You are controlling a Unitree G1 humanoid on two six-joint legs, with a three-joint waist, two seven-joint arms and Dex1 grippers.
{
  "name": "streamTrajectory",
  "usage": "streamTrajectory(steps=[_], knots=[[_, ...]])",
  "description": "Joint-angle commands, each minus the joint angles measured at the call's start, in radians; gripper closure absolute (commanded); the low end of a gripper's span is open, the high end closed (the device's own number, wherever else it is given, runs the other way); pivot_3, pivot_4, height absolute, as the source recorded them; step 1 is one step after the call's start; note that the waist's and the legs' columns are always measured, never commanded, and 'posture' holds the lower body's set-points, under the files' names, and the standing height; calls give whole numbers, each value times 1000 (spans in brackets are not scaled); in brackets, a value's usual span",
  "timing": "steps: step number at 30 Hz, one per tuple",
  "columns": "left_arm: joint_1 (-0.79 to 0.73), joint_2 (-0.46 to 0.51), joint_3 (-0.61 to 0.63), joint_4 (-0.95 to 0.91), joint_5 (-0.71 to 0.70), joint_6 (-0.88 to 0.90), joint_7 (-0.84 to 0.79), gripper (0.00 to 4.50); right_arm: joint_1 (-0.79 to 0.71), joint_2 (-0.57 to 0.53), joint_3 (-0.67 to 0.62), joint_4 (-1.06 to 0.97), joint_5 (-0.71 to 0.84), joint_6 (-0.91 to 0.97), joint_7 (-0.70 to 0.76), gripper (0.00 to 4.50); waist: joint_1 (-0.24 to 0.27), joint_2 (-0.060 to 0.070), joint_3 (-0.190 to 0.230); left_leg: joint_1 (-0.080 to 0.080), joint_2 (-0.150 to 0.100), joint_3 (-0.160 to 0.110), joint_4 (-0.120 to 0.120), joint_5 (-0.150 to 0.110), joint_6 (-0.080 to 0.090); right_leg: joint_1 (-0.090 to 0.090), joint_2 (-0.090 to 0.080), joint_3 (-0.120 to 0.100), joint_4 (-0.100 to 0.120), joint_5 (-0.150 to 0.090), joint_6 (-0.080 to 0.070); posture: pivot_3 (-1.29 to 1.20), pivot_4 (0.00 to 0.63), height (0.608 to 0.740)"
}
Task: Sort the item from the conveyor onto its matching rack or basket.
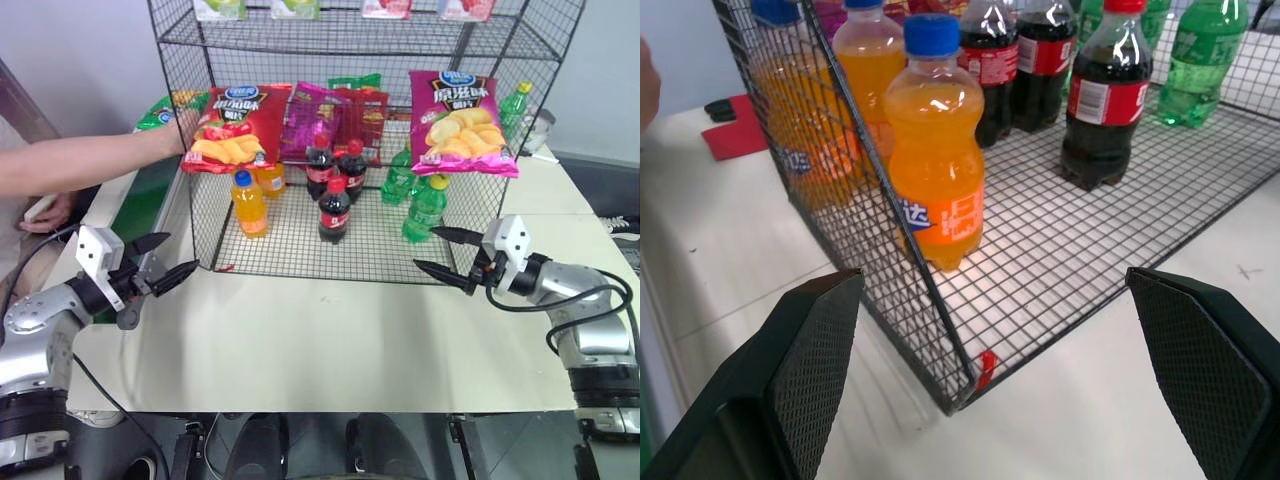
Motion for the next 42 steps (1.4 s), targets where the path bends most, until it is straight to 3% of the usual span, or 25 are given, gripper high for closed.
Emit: streamTrajectory(steps=[1,29,42], knots=[[-25,20,25,0,-5,-26,-6,0,4,-18,-16,-46,5,2,-7,948,0,0,0,0,0,0,0,0,0,0,0,0,0,0,0,0,150,739],[25,43,40,-33,-15,-27,-14,0,-20,-13,5,-34,-16,-3,10,948,-2,0,0,0,0,0,0,0,0,0,0,0,0,0,0,0,150,739],[116,60,150,-125,-28,-78,-1,0,-42,-11,15,-98,28,49,57,948,-1,0,0,0,0,0,-1,0,0,0,-1,0,0,0,0,0,150,739]])
